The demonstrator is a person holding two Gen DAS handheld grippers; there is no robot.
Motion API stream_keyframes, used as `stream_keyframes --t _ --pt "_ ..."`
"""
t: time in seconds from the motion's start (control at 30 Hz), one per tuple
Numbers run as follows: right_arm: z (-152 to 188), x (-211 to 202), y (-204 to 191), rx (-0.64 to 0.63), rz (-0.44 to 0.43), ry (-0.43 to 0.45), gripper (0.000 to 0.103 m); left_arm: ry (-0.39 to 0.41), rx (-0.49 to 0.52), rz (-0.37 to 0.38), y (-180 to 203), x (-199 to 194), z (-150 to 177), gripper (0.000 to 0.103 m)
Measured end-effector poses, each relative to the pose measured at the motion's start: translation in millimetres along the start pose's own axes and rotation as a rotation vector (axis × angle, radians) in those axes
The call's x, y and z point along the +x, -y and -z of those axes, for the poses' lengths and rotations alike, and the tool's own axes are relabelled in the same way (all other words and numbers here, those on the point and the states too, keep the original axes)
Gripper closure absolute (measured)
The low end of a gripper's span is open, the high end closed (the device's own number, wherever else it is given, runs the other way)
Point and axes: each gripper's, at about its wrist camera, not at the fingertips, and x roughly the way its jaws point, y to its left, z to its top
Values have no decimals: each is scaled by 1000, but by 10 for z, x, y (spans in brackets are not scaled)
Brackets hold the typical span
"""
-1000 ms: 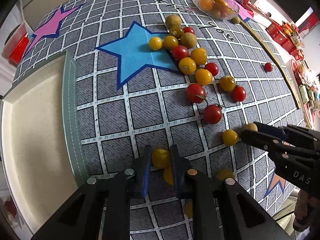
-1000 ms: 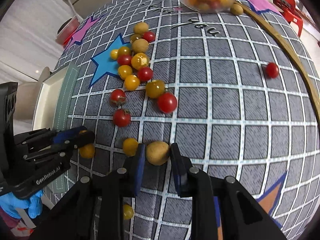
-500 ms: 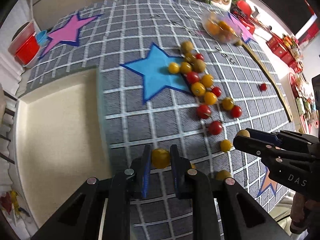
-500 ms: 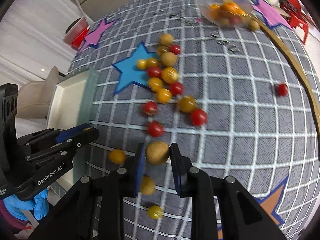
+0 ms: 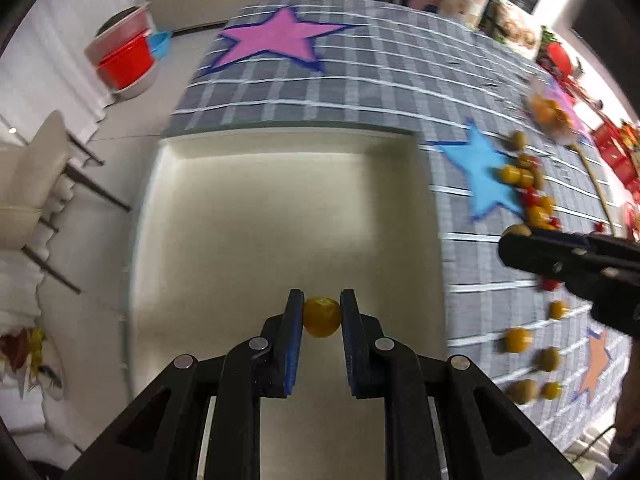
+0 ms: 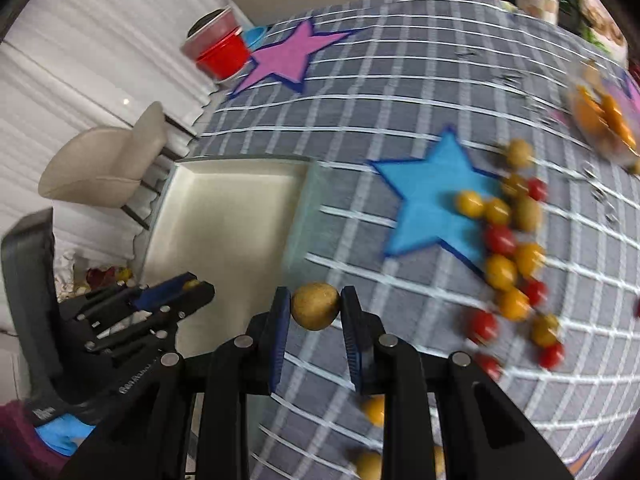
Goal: Organize fruits
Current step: 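Carry both held fruits over the white tray and open both tools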
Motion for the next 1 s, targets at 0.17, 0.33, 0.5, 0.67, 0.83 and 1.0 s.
stream_keyframes --t 0.17,0.33,0.5,0.67,0.83,1.0 --pt "-221 274 -284 -24 -15 -30 76 -3 -63 -47 -361 160 -34 83" --pt "-333 592 -444 -56 17 -82 76 -13 -84 -60 -498 305 -61 83" --pt "-361 816 -505 -68 46 -125 76 -5 -72 -64 -472 346 -55 83" --pt "-388 935 -562 -90 57 -134 75 3 -50 -73 -463 351 -44 83" --pt "-425 986 -580 -82 42 -138 73 23 -34 -110 -445 314 -28 28" --pt "-448 738 -478 -57 -1 -100 49 6 -14 -123 -421 314 17 28"
